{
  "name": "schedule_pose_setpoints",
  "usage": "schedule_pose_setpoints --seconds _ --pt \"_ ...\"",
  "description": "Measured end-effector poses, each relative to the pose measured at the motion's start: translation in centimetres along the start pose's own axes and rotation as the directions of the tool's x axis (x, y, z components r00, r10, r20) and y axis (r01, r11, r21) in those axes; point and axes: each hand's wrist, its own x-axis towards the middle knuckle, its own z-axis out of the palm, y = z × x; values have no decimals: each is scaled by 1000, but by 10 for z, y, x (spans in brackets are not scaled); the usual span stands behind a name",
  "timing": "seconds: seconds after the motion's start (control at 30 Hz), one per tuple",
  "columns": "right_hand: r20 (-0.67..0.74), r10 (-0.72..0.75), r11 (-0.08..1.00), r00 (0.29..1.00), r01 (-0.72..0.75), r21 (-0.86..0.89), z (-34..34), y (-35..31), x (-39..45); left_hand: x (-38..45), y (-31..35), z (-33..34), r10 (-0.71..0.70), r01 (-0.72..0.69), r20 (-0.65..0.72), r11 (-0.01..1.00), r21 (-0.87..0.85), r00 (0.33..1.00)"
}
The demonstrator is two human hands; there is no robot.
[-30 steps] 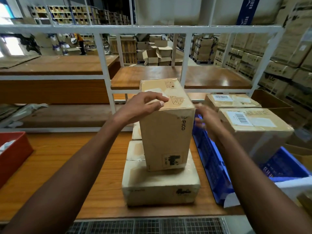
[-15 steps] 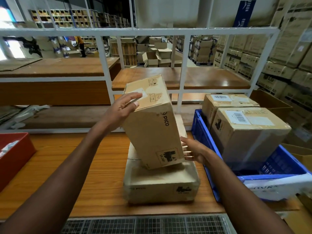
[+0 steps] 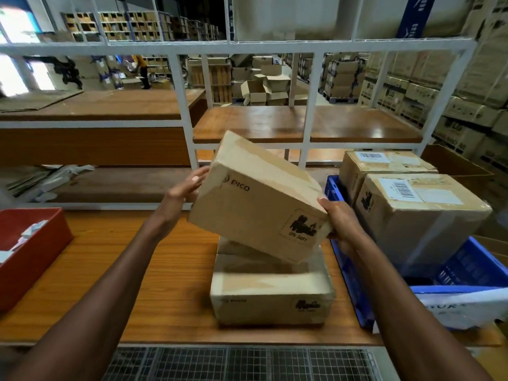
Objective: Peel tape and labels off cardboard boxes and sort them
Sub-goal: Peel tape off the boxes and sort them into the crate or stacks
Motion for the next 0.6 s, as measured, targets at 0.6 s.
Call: schedule_pose_setpoints --seconds 0.6 --pt "-3 21 998 1000 -21 63 -23 17 -17 -4 -58 69 -300 293 -43 949 -119 953"
